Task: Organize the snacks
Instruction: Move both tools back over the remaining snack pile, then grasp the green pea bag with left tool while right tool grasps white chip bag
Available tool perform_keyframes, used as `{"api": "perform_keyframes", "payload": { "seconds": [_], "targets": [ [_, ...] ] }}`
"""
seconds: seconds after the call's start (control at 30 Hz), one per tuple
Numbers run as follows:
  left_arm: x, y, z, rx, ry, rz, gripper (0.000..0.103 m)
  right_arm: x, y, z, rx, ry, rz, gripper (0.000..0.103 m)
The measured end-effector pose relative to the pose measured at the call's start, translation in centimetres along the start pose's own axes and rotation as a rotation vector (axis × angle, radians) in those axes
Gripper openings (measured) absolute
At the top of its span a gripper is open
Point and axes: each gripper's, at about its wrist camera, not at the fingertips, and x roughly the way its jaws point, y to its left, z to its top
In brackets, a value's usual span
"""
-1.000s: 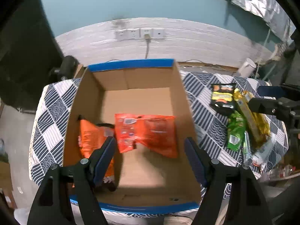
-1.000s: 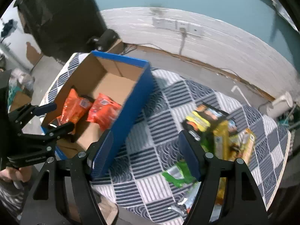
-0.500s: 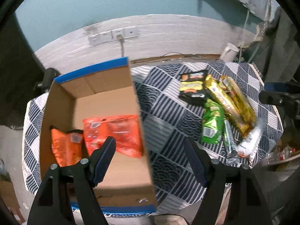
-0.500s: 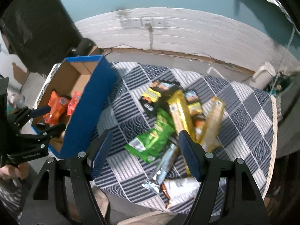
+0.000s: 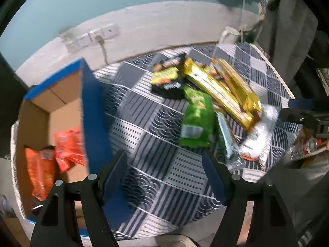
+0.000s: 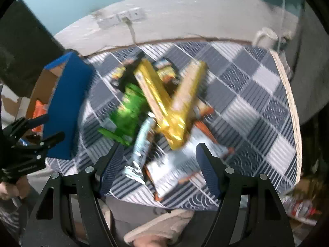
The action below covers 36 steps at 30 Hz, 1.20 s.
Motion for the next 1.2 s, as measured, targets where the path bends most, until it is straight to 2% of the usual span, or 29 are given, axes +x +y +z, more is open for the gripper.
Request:
{"api": "perform_keyframes", "payload": {
  "seconds": [0.3, 0.47, 0.63, 0.7, 0.73, 0.77, 0.9, 1.2],
  "targets": [
    [2.7, -2.1, -1.0, 0.009, 0.059, -0.022, 0.076, 4.3, -3.2, -2.8, 0.156, 0.071, 0.017, 0.074],
    [4.3, -2.1, -1.0, -0.009, 0.088, -0.040, 0.076, 6.0, -3.5, -3.1, 0.196, 0.078, 0.031, 0.074],
    [5.3, -1.3, -0.5, -0.042, 0.108, -0.048, 0.076, 7.8, -3.6, -2.7, 0.219, 0.088, 0.009, 0.074],
    [5.5, -0.9, -0.4, -0.063, 0.114, -0.063, 0.076, 8.1, -3.8, -2.6, 0.213, 0.085, 0.001, 0.073],
    [5.6, -0.8, -0.2, -0.070, 0.116, -0.069, 0.076, 8.0, -3.9, -2.5, 0.204, 0.084, -0.006, 0.071],
    [5.7, -0.7, -0.1, -0.073, 0.117, -0.071, 0.076, 7.9, -4.0, -2.3, 0.194, 0.083, -0.014, 0.064],
    [6.4, -0.5, 0.5, -0.082, 0.126, -0.076, 0.076, 7.0, -4.7, -1.8, 0.138, 0.078, -0.054, 0.055],
    [7.9, -2.0, 2.6, -0.094, 0.155, -0.115, 0.076, 5.7, -8.2, -1.1, 0.073, 0.070, -0.125, 0.054]
  ]
}}
